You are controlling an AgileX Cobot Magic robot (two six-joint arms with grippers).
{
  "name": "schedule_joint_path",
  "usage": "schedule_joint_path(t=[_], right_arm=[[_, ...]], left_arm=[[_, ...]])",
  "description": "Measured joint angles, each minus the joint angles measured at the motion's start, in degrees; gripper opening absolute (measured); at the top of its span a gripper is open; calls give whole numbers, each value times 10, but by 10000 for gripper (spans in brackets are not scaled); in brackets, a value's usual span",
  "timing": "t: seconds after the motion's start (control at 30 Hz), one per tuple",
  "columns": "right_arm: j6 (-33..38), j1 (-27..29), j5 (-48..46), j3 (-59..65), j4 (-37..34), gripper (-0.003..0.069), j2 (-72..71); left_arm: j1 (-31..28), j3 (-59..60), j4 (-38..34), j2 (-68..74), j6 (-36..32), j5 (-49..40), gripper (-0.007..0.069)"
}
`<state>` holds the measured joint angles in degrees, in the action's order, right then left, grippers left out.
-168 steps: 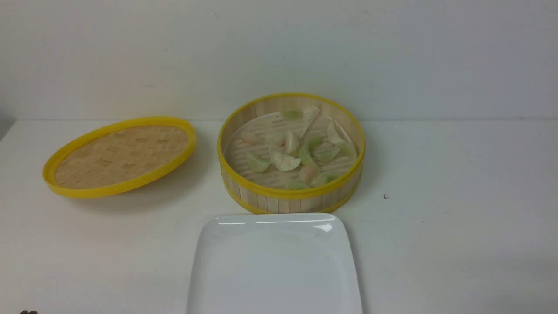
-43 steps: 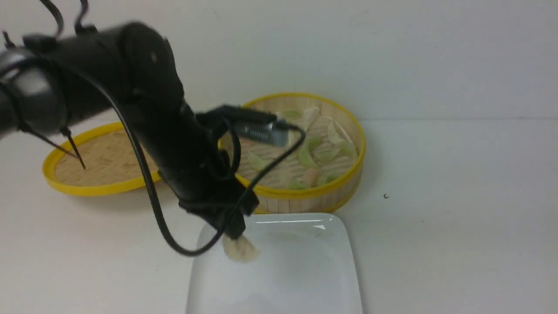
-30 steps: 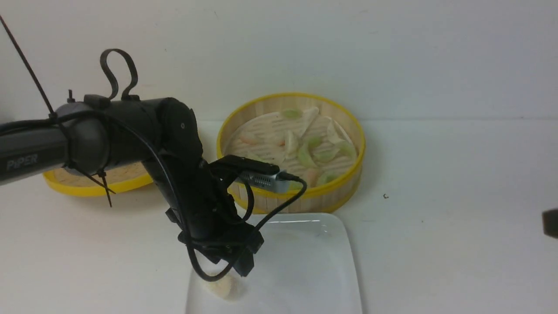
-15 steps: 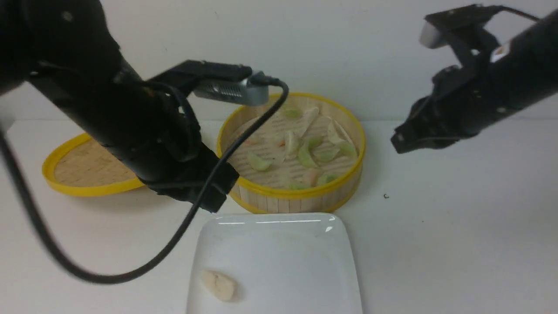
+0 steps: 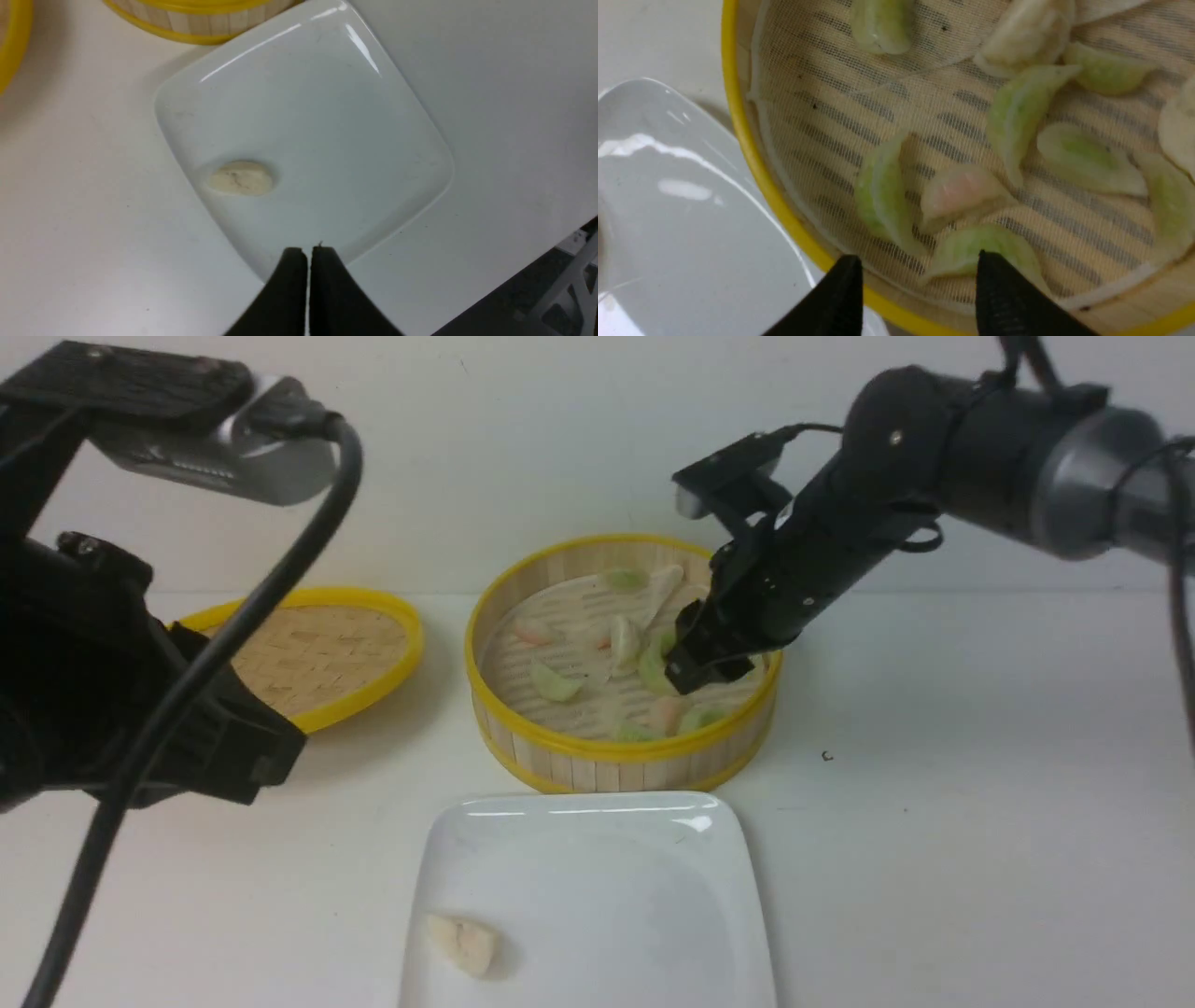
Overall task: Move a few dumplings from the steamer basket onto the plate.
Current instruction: Use the right arm to grab a dumpling from inside the steamer
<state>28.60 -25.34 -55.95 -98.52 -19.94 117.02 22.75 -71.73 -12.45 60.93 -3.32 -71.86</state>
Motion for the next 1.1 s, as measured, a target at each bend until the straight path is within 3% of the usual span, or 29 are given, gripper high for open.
schedule_joint_path(t=[0.13, 0.37, 0.47, 0.7, 1.1], right_arm=[[1, -16, 7, -51, 20, 417, 64], [-33, -21, 14, -93, 47, 437, 123], [-56, -21, 7, -105, 54, 425, 133], [-101, -22, -9, -120, 64, 314, 142], [-187, -25, -5, -206, 104, 298, 177]], left_arm=[[0, 1, 32, -11, 22, 0, -6], [0, 1, 46, -11, 28, -1, -6], [0, 1, 46, -11, 29, -1, -6], [0, 1, 48, -11, 30, -1, -6], [0, 1, 48, -11, 20, -1, -6]])
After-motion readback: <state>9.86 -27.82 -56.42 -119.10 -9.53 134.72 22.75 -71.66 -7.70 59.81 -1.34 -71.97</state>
